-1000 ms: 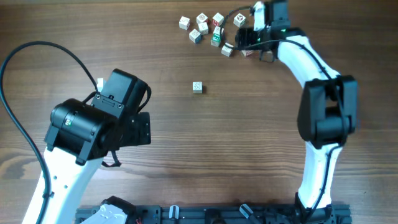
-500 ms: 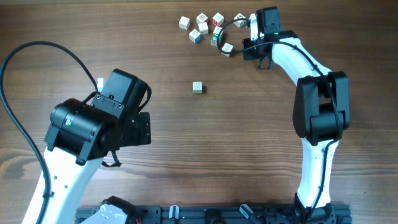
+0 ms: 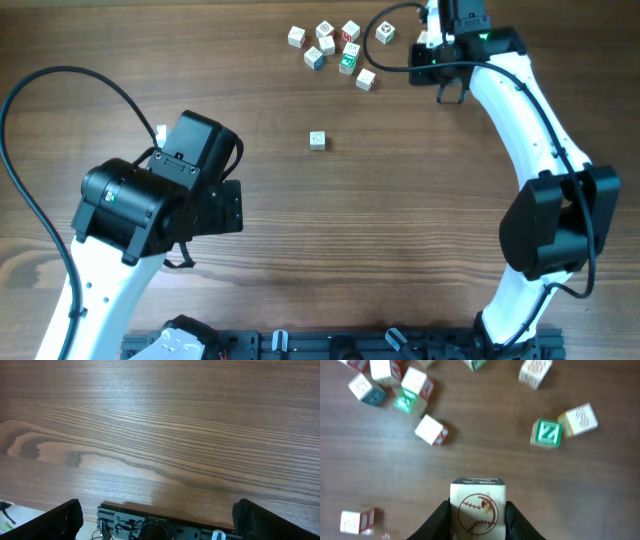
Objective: Form a horizontal line
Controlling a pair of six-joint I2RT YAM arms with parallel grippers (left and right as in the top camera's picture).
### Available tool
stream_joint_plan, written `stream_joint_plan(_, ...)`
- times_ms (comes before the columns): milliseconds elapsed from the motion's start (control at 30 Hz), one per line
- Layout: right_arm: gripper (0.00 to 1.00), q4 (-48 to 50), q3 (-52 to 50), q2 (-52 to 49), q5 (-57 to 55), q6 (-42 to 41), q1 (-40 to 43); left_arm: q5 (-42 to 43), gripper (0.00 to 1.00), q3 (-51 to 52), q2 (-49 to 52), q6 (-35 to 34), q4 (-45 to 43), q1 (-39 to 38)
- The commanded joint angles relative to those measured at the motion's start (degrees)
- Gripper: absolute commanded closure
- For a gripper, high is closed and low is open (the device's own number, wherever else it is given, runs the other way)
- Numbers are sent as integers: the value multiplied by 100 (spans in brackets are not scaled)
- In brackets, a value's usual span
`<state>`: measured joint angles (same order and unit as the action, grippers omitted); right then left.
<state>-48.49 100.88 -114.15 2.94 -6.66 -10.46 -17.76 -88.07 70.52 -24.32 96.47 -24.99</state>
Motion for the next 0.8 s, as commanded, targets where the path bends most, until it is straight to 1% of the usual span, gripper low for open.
stream_joint_plan(0, 82, -297, 52, 59, 63, -149, -66, -52, 0, 2, -39, -13, 2, 15)
stream_joint_plan(100, 82, -437, 52, 59, 289, -144, -243, -52, 0, 2, -39, -13, 2, 15)
stream_joint_plan(167, 83, -586, 44, 57, 315, -369, -422, -50, 0, 2, -39, -13, 2, 15)
stream_joint_plan(267, 83, -520, -256, 13, 289, -457, -907, -50, 0, 2, -39, -13, 2, 15)
stream_joint_plan(300, 83, -376, -431, 9, 229, -597, -1016, -52, 0, 2, -39, -13, 2, 13)
stream_joint_plan(333, 83, -105, -726, 9, 33, -973, -1147, -52, 0, 2, -39, -13, 2, 15)
stream_joint_plan(433, 83, 901, -1755, 9, -46, -1692, -1349, -50, 0, 2, -39, -13, 2, 15)
stream_joint_plan(467, 83, 1237, -2068, 9, -31, -1799, -1399, -50, 0, 2, -39, -13, 2, 15)
stream_joint_plan(567, 82, 2092, -2721, 2, -33, -1843, -1563, -50, 0, 2, -39, -13, 2, 15)
stream_joint_plan(633, 81, 2507, -2946, -2, -33, -1886, -1668, -52, 0, 2, -39, -13, 2, 15)
stream_joint_plan(767, 77, 2918, -2968, -50, -94, -1880, -1864, -50, 0, 2, -39, -13, 2, 15)
